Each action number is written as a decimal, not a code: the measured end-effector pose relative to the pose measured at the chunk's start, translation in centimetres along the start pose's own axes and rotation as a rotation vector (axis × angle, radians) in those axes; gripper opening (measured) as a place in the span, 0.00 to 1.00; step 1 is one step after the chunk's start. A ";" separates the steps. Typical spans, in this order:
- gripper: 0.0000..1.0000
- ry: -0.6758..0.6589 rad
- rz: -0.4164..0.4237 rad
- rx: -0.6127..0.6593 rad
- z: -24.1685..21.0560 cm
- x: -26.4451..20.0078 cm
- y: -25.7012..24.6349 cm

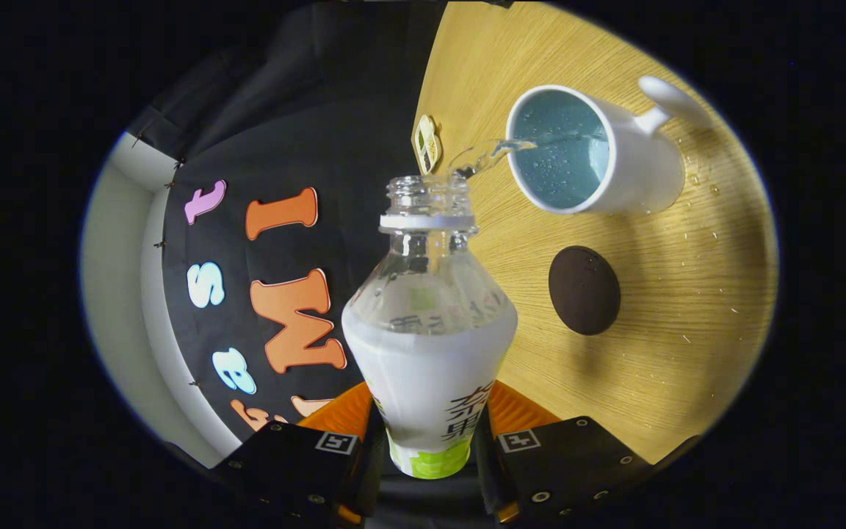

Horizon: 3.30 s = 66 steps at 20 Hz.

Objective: Take the bottle from table, then pour the juice into the cup, finally place the bottle on the coaster

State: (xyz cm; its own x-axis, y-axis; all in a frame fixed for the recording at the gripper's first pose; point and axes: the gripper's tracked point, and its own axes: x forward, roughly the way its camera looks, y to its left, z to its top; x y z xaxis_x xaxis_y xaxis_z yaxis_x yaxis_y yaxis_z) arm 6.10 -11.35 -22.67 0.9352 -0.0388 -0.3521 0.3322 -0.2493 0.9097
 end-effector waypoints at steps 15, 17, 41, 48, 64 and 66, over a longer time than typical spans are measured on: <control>0.55 0.011 -0.020 0.056 -0.5 -0.2 0.1; 0.55 0.022 -0.025 0.056 -0.8 -0.2 0.2; 0.55 0.050 -0.059 0.152 -1.4 -0.1 1.3; 0.55 0.018 -0.084 0.207 0.2 -0.1 1.1; 0.55 -0.005 -0.103 0.260 2.3 0.5 1.1; 0.55 -0.010 -0.107 0.264 2.5 0.4 1.0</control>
State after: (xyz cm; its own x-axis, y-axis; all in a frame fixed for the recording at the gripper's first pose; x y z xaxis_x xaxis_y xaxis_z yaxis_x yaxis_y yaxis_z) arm 6.52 -14.06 -22.50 0.8947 -0.0079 -0.4466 0.3843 -0.4961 0.7786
